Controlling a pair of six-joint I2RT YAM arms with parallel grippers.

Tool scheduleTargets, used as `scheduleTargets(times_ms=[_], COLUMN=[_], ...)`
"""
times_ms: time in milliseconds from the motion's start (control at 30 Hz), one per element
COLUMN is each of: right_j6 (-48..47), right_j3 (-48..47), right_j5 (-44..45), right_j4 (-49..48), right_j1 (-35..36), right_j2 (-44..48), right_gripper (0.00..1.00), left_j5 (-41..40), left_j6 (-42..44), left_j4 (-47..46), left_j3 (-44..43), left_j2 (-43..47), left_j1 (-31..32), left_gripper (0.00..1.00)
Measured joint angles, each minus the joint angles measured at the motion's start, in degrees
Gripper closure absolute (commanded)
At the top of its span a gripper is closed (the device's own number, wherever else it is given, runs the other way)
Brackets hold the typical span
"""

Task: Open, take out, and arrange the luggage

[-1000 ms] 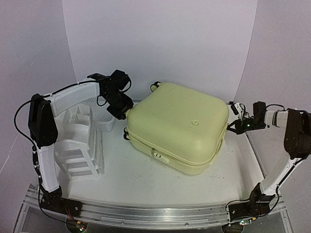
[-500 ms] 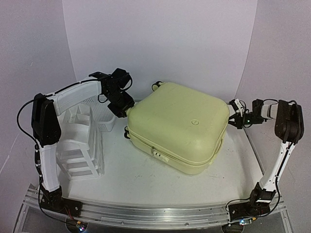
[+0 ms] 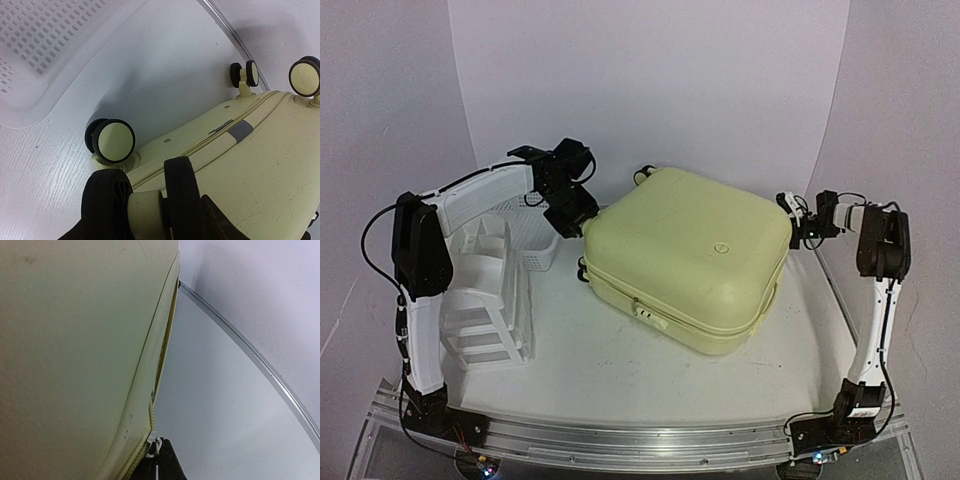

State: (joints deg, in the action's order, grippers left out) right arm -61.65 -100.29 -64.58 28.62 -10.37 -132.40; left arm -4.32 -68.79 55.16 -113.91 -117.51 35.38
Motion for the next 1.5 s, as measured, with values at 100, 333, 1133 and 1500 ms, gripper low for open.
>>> scheduleTargets(times_ms=[100,333,1133,1500], right_j6=[0.5,4.3,69.3,82.3], right_j3=[-4.9,-8.5,12.5,36.0], right_j5=[-1.4,-1.0,54.4,38.4], right_j4=[-0.2,-5.7,21.1,40.9], right_j1=[0.9,2.1,-0.1,1.7], right_j2=[-3.5,-6.3,36.9,71.8], right_gripper=[0.93,0.47,0.02,0.02], left_j5=[-0.9,-2.3,-4.5,8.5], left_j6=[-0.3,0.6,35.9,54.2], left_j4=[0.1,-1.4,-2.5,-1.2], left_j3=[0.0,0.2,5.6,4.5], left_j2=[0.0,0.0,7.4,15.9], left_j1=[0.0,0.1,2.5,1.7], left_gripper=[1.0,1.0,0.04,0.01])
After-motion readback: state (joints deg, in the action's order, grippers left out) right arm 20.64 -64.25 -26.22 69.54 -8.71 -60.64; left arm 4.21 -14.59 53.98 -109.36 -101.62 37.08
